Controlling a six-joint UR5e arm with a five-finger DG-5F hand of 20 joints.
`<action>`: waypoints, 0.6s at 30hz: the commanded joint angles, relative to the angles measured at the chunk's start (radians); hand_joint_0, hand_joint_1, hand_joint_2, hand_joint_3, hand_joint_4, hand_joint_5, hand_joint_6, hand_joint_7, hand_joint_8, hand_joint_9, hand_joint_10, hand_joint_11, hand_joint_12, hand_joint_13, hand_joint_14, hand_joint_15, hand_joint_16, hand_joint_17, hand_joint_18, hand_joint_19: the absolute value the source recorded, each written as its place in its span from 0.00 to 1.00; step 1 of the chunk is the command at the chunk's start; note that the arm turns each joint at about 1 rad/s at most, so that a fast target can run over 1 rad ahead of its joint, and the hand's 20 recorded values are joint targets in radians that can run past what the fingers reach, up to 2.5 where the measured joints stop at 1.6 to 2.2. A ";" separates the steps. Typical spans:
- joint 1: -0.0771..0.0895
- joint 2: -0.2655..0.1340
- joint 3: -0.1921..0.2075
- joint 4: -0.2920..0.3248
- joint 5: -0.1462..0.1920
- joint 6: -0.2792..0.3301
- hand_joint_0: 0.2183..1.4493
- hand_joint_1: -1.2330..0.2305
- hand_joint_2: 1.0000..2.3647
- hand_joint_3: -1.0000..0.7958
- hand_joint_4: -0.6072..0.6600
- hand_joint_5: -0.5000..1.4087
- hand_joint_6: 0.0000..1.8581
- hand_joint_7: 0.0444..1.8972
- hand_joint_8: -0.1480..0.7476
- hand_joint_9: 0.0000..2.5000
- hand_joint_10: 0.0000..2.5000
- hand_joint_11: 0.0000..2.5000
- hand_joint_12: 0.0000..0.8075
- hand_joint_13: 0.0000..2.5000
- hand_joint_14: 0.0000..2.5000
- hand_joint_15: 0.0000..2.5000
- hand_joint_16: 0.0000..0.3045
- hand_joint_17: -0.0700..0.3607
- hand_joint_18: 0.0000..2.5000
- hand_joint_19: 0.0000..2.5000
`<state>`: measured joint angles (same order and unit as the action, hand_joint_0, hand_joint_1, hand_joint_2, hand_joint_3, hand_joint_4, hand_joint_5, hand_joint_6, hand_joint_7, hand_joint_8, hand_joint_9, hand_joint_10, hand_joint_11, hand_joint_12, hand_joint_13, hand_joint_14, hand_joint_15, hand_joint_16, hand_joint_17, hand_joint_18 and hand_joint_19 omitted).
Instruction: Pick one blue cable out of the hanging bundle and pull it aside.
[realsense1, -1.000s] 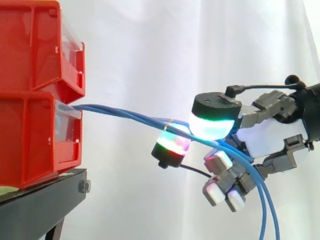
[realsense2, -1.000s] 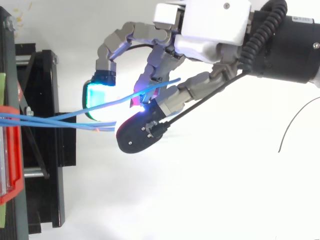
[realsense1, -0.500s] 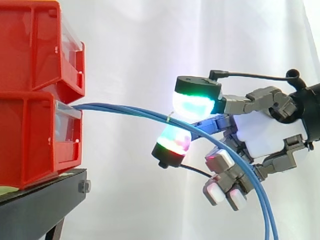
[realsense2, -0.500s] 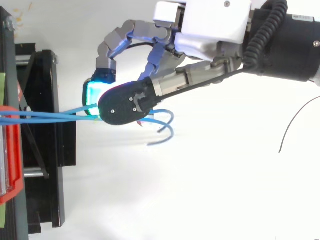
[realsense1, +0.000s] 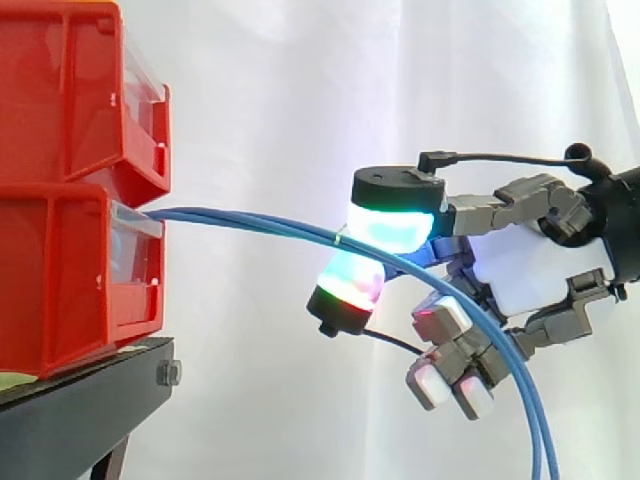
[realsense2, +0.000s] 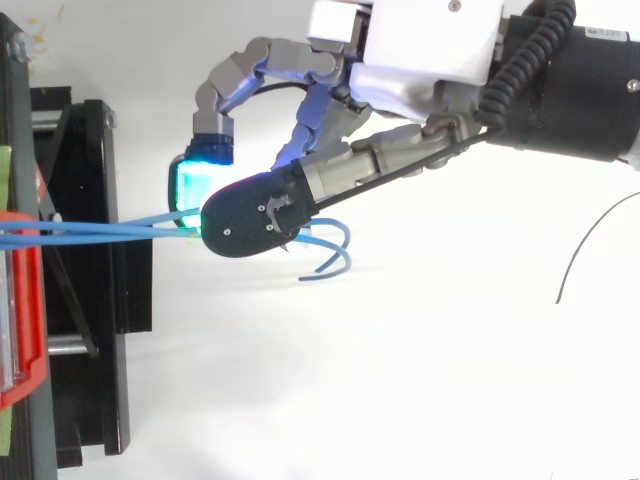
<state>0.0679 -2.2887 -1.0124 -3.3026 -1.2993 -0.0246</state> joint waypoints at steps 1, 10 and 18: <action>0.000 0.000 0.000 0.000 0.000 0.000 0.30 0.29 0.02 0.46 0.34 0.20 0.49 0.50 0.40 0.54 0.01 0.32 0.39 0.39 0.01 0.26 0.14 0.38 0.35 0.29; 0.000 0.005 0.000 -0.009 0.003 -0.012 0.29 0.28 0.02 0.54 0.33 0.22 0.49 0.53 0.39 0.52 0.01 0.27 0.39 0.38 0.01 0.25 0.14 0.38 0.34 0.27; 0.006 0.031 0.000 -0.023 0.014 -0.074 0.29 0.27 0.02 0.57 0.34 0.23 0.49 0.52 0.39 0.51 0.01 0.25 0.41 0.38 0.01 0.25 0.15 0.41 0.35 0.26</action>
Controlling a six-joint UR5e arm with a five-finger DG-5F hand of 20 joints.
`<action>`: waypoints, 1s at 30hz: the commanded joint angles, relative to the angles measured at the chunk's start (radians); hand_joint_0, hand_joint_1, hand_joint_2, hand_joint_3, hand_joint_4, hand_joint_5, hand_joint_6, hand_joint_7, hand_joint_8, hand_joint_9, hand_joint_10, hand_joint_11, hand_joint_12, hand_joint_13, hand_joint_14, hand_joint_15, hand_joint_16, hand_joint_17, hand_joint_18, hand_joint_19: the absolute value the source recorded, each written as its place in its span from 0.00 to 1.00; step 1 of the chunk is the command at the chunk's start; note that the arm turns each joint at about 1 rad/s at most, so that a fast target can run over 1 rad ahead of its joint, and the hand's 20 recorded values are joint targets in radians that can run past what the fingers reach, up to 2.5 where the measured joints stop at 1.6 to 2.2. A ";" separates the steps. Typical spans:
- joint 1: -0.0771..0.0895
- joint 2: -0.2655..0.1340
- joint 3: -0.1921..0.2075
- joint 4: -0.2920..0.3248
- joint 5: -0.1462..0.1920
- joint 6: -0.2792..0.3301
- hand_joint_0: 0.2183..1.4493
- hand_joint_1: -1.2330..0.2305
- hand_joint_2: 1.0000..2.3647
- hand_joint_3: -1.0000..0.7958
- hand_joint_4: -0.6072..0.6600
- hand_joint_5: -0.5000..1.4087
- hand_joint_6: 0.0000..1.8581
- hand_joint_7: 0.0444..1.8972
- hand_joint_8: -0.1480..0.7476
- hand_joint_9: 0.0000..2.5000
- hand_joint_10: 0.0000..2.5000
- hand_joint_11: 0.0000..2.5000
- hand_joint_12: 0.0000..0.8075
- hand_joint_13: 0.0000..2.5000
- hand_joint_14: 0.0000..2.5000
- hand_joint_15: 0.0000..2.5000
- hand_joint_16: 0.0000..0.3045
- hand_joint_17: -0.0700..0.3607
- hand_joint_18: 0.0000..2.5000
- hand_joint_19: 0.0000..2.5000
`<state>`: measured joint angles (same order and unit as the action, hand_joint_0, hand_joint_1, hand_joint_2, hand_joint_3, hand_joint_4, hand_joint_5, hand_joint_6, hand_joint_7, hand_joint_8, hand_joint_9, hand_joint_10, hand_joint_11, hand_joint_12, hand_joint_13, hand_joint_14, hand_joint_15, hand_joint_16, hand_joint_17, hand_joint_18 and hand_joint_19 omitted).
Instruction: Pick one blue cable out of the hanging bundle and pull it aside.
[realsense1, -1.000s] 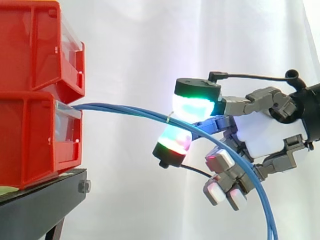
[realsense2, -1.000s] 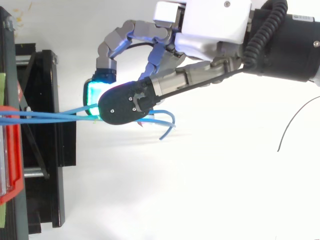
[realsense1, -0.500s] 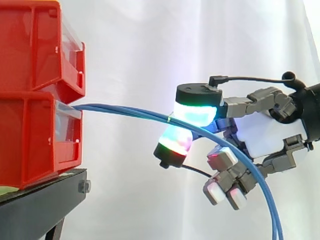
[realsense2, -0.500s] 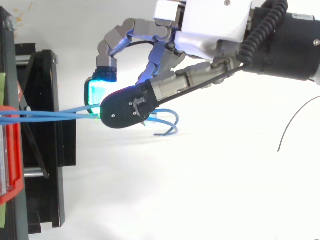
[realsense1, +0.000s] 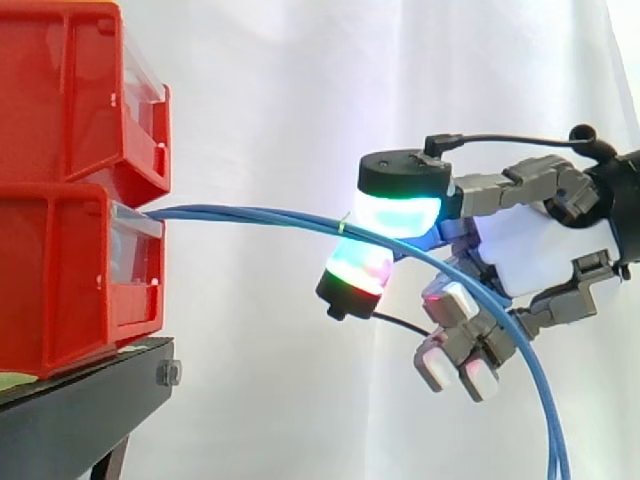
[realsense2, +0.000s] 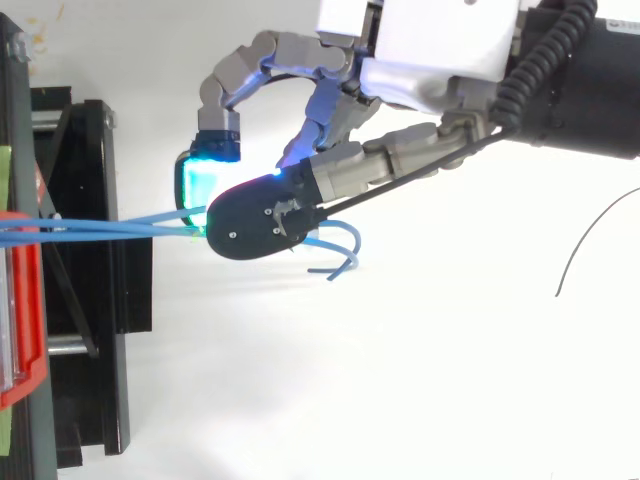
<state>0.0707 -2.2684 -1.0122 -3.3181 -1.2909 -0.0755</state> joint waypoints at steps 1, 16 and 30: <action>0.003 0.013 0.000 -0.012 0.008 -0.027 0.29 0.27 0.02 0.57 0.34 0.23 0.49 0.52 0.40 0.51 0.01 0.24 0.41 0.38 0.01 0.25 0.15 0.41 0.35 0.26; 0.008 0.044 0.000 -0.117 0.077 -0.086 0.29 0.27 0.02 0.58 0.36 0.23 0.49 0.52 0.40 0.50 0.01 0.24 0.42 0.38 0.01 0.25 0.16 0.41 0.34 0.25; 0.009 0.093 -0.074 -0.192 -0.008 -0.089 0.29 0.27 0.02 0.59 0.36 0.23 0.49 0.51 0.41 0.51 0.01 0.25 0.42 0.38 0.01 0.26 0.16 0.41 0.34 0.26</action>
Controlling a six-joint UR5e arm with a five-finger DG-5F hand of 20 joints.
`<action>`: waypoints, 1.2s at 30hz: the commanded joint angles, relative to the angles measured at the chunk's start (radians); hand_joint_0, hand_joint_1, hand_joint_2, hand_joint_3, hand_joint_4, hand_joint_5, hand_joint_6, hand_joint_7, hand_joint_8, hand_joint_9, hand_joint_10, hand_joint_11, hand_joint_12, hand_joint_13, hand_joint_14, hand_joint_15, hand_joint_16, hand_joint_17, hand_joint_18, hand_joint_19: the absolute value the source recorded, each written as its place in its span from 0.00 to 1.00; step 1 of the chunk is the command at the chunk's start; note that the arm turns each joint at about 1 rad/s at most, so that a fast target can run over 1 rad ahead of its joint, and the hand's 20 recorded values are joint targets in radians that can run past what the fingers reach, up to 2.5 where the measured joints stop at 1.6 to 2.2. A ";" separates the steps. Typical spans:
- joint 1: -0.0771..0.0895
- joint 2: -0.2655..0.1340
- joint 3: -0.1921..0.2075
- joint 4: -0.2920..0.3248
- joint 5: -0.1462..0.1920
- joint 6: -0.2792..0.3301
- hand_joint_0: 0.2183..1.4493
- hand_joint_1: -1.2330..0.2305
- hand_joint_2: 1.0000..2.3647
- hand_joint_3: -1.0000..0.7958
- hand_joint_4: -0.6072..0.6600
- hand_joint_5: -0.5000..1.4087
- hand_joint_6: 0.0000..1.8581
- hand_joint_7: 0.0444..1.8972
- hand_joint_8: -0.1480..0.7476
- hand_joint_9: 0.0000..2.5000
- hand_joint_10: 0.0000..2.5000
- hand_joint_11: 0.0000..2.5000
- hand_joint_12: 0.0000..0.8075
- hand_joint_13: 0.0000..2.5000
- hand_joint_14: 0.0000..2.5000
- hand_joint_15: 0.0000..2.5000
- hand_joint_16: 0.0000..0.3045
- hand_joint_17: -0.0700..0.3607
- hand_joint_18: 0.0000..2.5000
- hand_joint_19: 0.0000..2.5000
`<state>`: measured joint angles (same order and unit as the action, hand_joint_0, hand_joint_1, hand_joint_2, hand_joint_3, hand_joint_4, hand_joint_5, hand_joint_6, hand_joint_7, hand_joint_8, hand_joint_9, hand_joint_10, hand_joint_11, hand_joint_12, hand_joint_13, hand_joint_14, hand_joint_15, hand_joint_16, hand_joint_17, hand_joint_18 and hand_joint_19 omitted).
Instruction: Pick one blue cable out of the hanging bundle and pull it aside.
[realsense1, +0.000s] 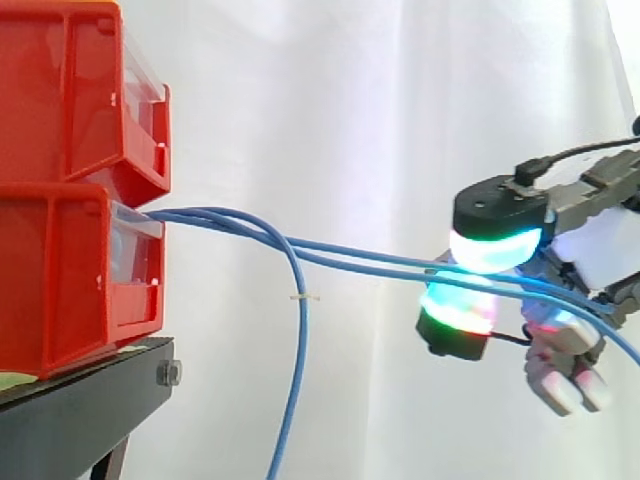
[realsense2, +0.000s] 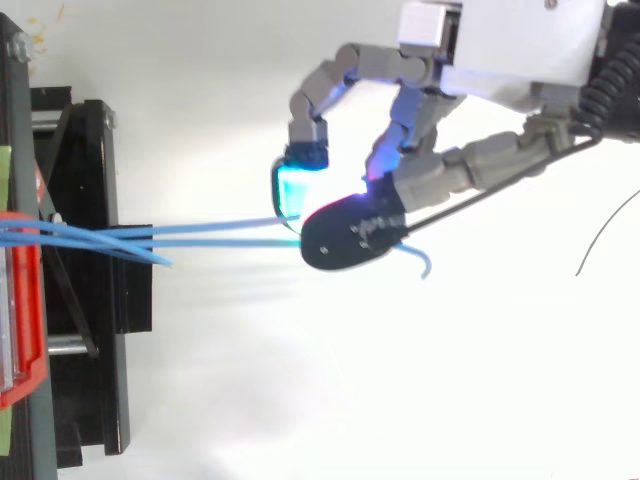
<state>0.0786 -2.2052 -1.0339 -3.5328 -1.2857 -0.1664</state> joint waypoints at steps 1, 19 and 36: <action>0.000 0.039 -0.067 0.038 -0.004 0.004 0.29 0.27 0.02 0.59 0.36 0.23 0.49 0.51 0.41 0.51 0.01 0.25 0.42 0.38 0.01 0.26 0.16 0.41 0.34 0.26; 0.033 0.079 -0.186 0.247 0.069 0.136 0.29 0.27 0.02 0.59 0.35 0.23 0.50 0.50 0.40 0.43 0.01 0.19 0.44 0.36 0.01 0.24 0.15 0.41 0.31 0.24; 0.038 0.079 -0.186 0.318 0.071 0.131 0.29 0.27 0.02 0.59 0.37 0.23 0.49 0.50 0.41 0.45 0.01 0.21 0.44 0.37 0.01 0.25 0.16 0.41 0.32 0.25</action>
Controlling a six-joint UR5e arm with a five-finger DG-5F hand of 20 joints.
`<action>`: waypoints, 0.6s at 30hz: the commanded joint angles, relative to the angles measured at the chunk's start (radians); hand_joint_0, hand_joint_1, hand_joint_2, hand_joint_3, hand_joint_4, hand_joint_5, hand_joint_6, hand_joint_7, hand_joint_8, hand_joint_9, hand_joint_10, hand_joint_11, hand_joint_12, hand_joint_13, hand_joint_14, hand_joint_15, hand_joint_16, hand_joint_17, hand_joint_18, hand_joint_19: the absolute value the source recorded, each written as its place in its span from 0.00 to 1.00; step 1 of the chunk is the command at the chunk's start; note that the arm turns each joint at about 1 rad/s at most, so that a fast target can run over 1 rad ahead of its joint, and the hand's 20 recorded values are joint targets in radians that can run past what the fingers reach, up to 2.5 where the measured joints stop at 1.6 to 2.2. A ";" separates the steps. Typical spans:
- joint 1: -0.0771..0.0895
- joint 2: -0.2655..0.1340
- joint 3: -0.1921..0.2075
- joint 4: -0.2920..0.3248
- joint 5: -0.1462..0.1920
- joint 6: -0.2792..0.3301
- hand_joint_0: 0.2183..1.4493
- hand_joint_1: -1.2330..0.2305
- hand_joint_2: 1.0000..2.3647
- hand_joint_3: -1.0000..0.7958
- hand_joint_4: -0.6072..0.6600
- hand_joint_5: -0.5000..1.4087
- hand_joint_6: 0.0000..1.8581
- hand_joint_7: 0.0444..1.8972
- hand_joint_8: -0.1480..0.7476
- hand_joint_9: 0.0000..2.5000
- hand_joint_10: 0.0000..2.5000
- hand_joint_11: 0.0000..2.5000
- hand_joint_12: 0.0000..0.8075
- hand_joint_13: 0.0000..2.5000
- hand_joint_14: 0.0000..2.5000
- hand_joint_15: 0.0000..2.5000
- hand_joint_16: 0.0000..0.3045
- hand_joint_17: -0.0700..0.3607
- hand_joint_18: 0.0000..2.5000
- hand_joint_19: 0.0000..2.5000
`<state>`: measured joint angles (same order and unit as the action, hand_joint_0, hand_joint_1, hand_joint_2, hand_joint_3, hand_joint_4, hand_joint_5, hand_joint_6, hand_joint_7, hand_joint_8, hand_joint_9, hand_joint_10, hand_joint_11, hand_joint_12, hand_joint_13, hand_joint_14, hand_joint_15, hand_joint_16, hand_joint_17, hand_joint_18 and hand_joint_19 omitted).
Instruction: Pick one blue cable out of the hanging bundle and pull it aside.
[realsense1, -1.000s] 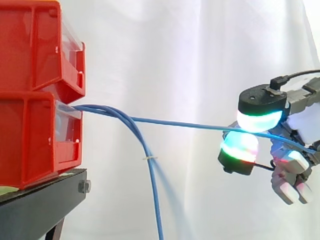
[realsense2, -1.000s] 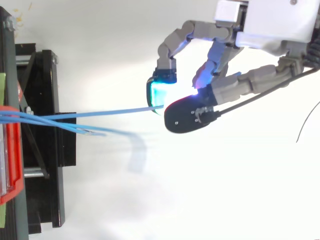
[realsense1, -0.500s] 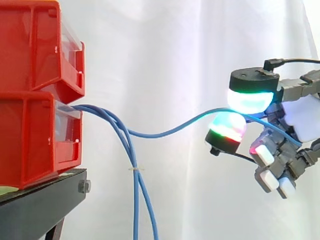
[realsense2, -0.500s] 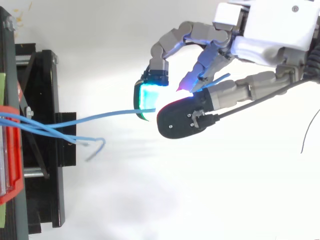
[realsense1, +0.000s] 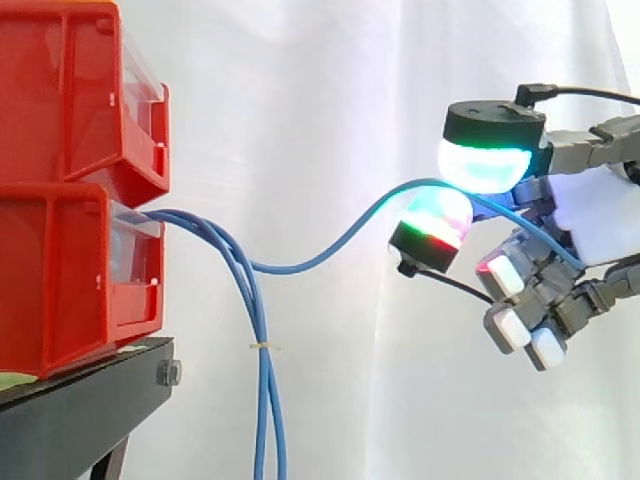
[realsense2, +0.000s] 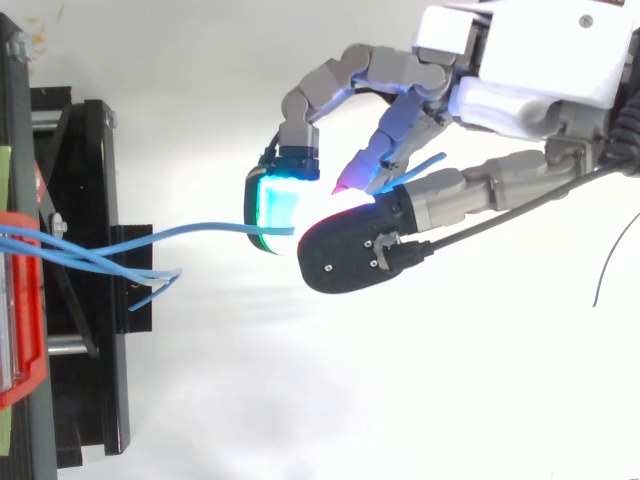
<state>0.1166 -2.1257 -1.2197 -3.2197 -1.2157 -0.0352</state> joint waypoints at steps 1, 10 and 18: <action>0.000 0.000 0.000 0.004 0.001 0.000 0.29 0.27 0.01 0.59 0.37 0.23 0.49 0.50 0.41 0.45 0.01 0.21 0.44 0.37 0.01 0.25 0.16 0.41 0.32 0.25; 0.000 0.000 -0.001 0.004 0.001 0.000 0.29 0.27 0.01 0.59 0.37 0.23 0.49 0.51 0.42 0.46 0.01 0.21 0.44 0.38 0.01 0.25 0.16 0.42 0.33 0.25; 0.000 0.001 0.000 0.004 0.001 0.000 0.29 0.28 0.02 0.60 0.37 0.24 0.49 0.52 0.42 0.47 0.01 0.22 0.44 0.38 0.01 0.26 0.16 0.42 0.33 0.25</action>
<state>0.1168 -2.1256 -1.2199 -3.2153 -1.2149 -0.0353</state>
